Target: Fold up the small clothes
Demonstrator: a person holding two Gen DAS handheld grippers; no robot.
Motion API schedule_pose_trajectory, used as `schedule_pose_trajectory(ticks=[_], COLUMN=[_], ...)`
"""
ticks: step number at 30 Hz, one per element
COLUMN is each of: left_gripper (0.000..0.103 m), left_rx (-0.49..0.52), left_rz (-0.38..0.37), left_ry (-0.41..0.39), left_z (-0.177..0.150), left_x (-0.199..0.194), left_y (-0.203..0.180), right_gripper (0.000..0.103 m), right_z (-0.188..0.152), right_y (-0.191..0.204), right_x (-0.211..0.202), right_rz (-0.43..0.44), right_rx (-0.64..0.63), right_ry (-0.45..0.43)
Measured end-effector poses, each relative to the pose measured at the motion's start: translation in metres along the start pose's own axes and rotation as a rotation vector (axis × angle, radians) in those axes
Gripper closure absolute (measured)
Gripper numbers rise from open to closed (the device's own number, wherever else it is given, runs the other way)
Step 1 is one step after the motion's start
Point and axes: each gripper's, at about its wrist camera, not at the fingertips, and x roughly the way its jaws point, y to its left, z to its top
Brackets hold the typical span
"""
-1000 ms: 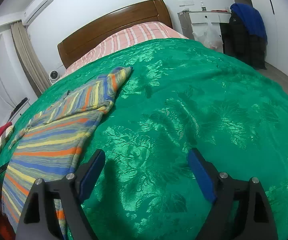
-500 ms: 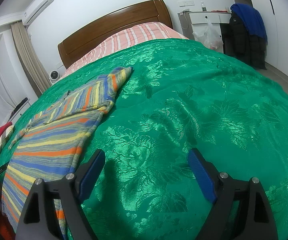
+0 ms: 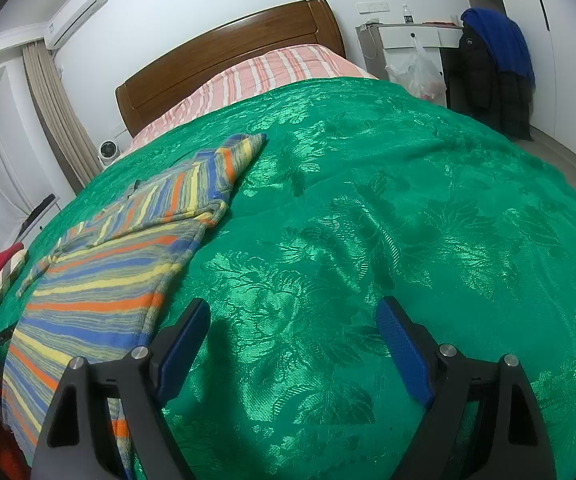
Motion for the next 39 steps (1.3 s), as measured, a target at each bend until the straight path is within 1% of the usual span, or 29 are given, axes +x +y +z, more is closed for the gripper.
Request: schedule_pose_trajectory(ticks=[30, 33, 35, 36, 38, 39], left_gripper=[0.0, 0.0, 0.001, 0.001, 0.001, 0.001], left_rx=[-0.001, 0.007, 0.017, 0.012, -0.015, -0.028], left_rz=[0.0, -0.005, -0.035, -0.069, -0.129, -0.142], left_ry=[-0.001, 0.017, 0.055, 0.053, 0.016, 0.004], left_z=[-0.001, 0.002, 0.01, 0.015, 0.036, 0.048], left_x=[0.0, -0.002, -0.008, -0.013, -0.024, -0.026], left_y=[0.0, 0.0, 0.001, 0.003, 0.014, 0.019], right_gripper=[0.018, 0.018, 0.018, 0.018, 0.018, 0.018], right_z=[0.0, 0.0, 0.0, 0.0, 0.0, 0.0], right_y=[-0.001, -0.001, -0.001, -0.001, -0.002, -0.002], right_x=[0.001, 0.001, 0.001, 0.0, 0.0, 0.0], right_rz=[-0.001, -0.001, -0.003, -0.004, -0.004, -0.003], right_rx=[-0.002, -0.002, -0.004, -0.005, -0.006, -0.005], right_ry=[0.0, 0.0, 0.0, 0.0, -0.001, -0.003])
